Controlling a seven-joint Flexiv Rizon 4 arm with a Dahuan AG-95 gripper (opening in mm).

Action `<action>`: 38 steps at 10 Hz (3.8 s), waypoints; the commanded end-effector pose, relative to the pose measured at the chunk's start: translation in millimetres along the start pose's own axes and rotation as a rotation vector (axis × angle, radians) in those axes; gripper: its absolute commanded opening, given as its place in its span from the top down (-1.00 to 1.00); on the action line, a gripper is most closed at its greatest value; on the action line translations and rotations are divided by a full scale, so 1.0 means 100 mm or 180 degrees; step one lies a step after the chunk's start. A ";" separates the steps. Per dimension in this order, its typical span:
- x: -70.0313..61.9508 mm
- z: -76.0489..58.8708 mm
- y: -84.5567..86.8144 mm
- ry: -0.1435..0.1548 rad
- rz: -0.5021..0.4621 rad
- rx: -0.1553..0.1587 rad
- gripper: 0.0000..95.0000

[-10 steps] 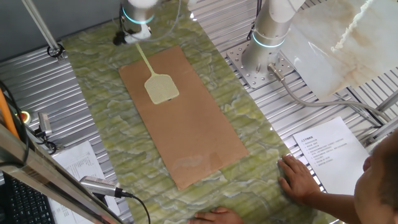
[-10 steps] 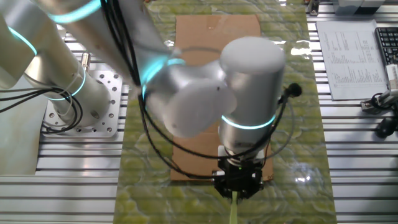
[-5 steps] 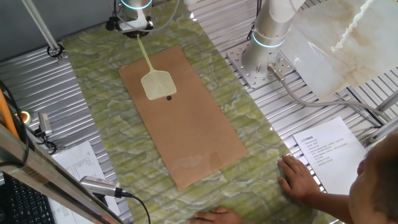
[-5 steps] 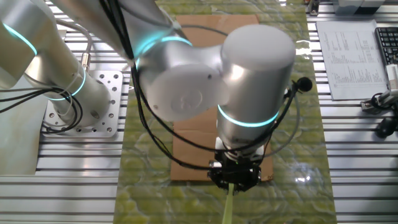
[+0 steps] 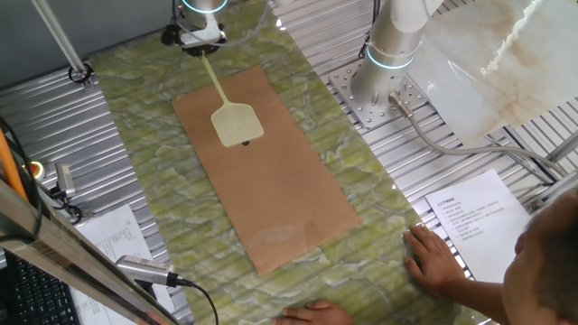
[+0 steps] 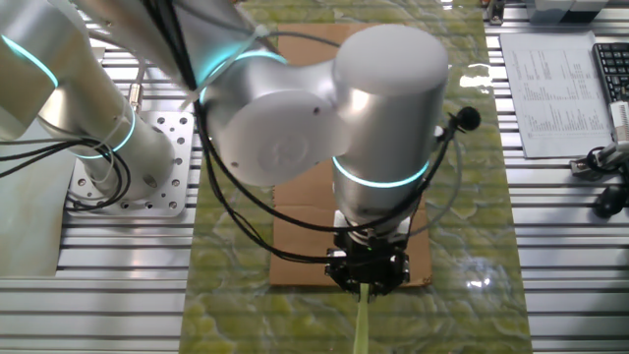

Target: Swat with a flyswatter

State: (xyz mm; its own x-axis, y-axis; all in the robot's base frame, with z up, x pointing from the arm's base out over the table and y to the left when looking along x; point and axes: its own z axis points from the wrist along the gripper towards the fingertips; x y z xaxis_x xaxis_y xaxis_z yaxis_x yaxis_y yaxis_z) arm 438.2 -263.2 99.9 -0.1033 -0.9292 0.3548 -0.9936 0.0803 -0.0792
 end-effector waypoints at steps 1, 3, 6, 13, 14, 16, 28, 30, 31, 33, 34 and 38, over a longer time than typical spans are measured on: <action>-0.02 -0.02 0.01 -0.0038 -0.0035 0.0129 1.00; -0.02 -0.02 0.01 -0.0029 -0.0097 0.0239 1.00; 0.00 -0.02 0.01 -0.0050 -0.0075 0.0367 0.60; 0.05 -0.14 0.07 -0.0323 0.0777 0.0128 1.00; 0.05 -0.17 0.09 -0.0470 0.1067 0.0023 1.00; 0.01 -0.26 0.14 -0.0668 0.1577 -0.0153 1.00; -0.07 -0.43 0.24 -0.0936 0.2623 -0.0734 1.00; -0.07 -0.43 0.24 -0.1202 0.3132 -0.0946 1.00; -0.07 -0.43 0.24 -0.1168 0.3226 -0.0969 1.00; -0.07 -0.43 0.24 -0.1120 0.3439 -0.1038 1.00; -0.07 -0.43 0.24 -0.1099 0.3639 -0.1089 1.00; -0.17 -0.47 0.08 -0.0933 0.3950 -0.1243 1.00</action>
State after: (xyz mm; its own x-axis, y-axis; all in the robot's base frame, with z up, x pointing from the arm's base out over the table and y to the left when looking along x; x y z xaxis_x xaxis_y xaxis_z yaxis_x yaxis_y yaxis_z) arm 420.1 -234.8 135.9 -0.9688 -0.2479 0.0014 -0.2470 0.9657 0.0799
